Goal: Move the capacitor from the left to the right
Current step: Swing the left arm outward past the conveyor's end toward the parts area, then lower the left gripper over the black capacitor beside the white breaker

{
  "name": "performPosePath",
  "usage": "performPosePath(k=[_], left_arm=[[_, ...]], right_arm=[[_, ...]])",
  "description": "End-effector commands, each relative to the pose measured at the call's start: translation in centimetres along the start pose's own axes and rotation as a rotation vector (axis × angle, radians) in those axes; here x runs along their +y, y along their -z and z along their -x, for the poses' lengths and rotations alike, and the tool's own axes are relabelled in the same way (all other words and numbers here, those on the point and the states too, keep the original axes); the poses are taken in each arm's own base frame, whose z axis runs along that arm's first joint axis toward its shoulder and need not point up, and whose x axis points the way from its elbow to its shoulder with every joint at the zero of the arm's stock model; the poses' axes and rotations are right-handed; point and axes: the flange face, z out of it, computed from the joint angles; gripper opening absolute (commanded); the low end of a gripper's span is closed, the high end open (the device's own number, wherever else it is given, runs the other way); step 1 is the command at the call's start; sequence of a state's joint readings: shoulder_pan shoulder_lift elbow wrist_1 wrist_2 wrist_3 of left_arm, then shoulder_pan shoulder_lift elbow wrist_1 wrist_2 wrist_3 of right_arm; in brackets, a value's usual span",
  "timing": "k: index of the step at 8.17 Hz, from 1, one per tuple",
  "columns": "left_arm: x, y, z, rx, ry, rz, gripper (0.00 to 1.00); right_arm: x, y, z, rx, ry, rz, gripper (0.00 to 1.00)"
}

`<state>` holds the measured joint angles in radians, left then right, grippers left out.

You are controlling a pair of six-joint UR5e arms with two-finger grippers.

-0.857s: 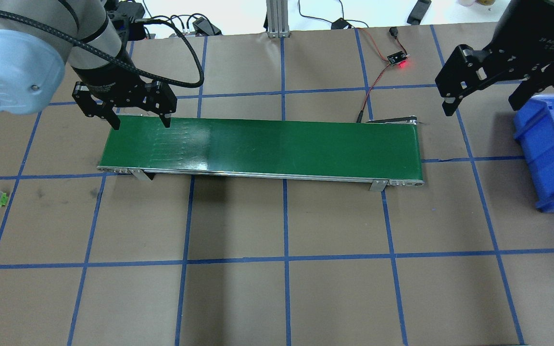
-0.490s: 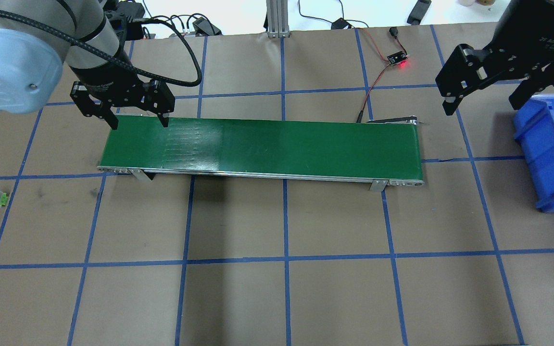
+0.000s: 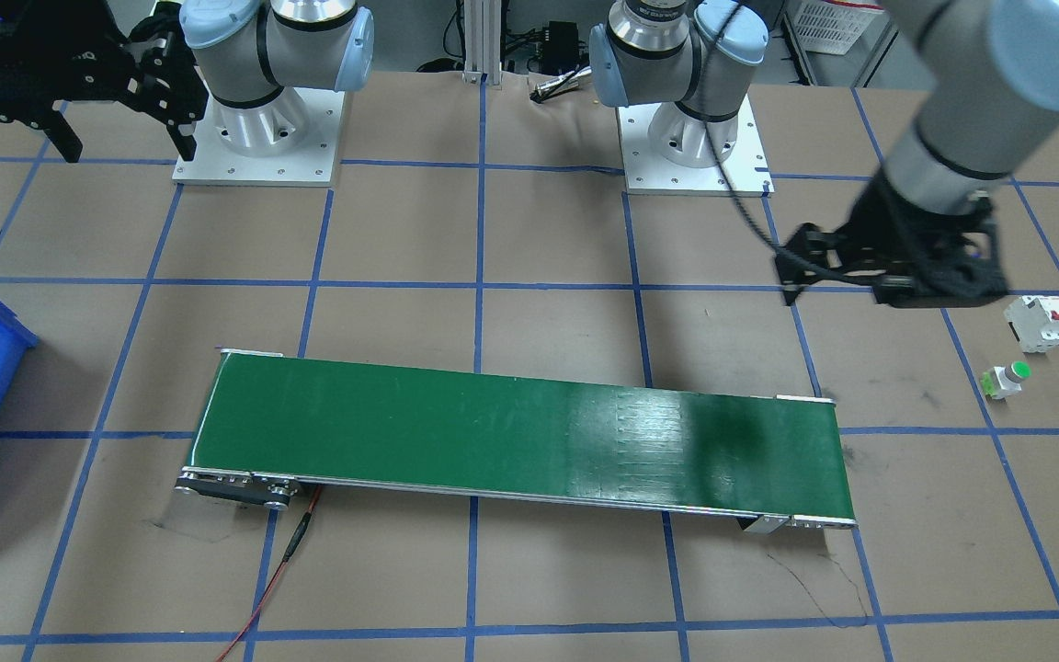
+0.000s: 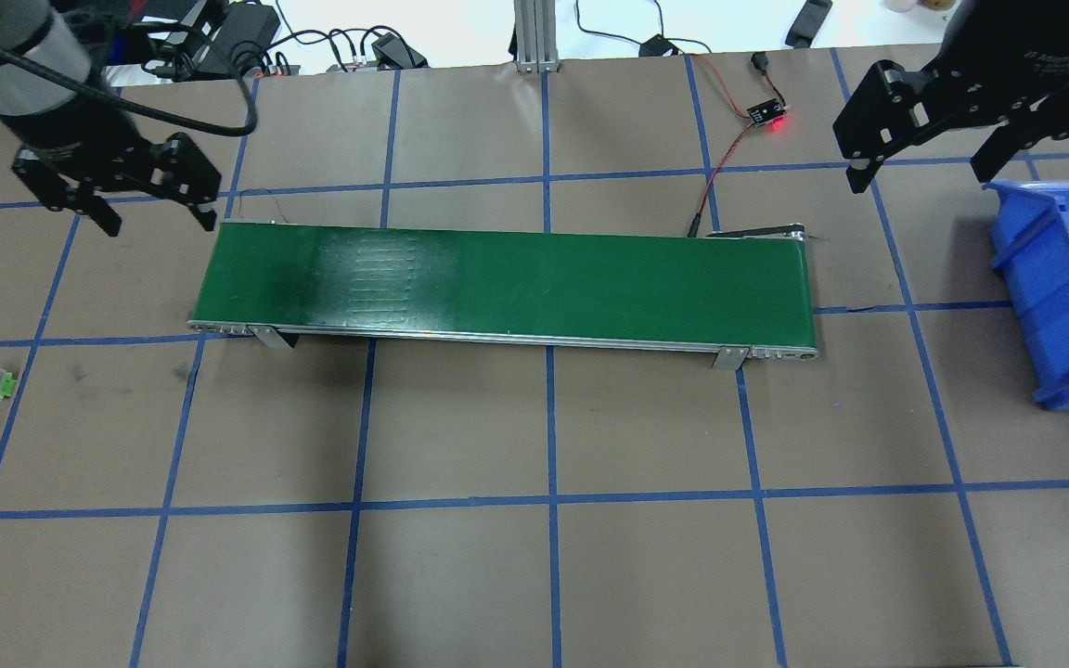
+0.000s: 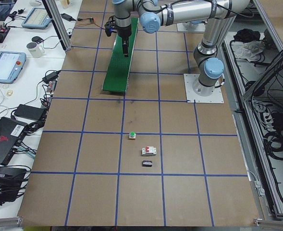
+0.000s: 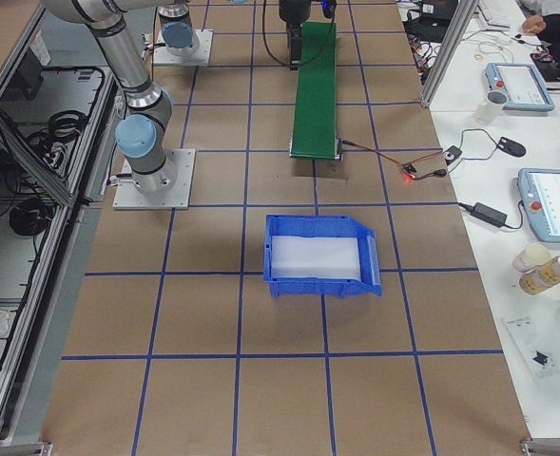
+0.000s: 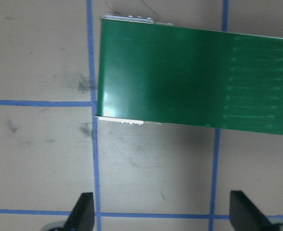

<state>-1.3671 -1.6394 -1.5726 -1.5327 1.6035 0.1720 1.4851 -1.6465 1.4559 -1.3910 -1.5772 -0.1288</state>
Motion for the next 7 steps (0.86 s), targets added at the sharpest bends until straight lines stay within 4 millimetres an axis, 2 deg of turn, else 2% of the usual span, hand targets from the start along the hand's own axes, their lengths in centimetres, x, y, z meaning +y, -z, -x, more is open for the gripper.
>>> performPosePath(k=[1,3,4,6,7], left_arm=[[0.6,0.4,12.6,-0.081,-0.006,0.024,1.0],[2.5,0.8,22.4,-0.111,-0.068,0.0,1.0],[3.8,0.8,26.8,-0.132,-0.107,-0.012,1.0],[7.8,-1.6,37.4,-0.126,-0.094,0.009,1.0],[9.4,-3.6,42.0,-0.128,-0.082,0.01,1.0]], right_arm=[[-0.6,-0.3,0.0,0.0,0.001,-0.015,1.0],[-0.8,-0.6,-0.1,-0.002,0.0,-0.02,1.0],[-0.7,-1.4,-0.1,-0.002,-0.002,0.001,1.0],[-0.7,-2.1,0.0,-0.005,-0.008,0.013,1.0],[-0.6,-2.4,0.0,-0.005,-0.008,0.016,1.0]])
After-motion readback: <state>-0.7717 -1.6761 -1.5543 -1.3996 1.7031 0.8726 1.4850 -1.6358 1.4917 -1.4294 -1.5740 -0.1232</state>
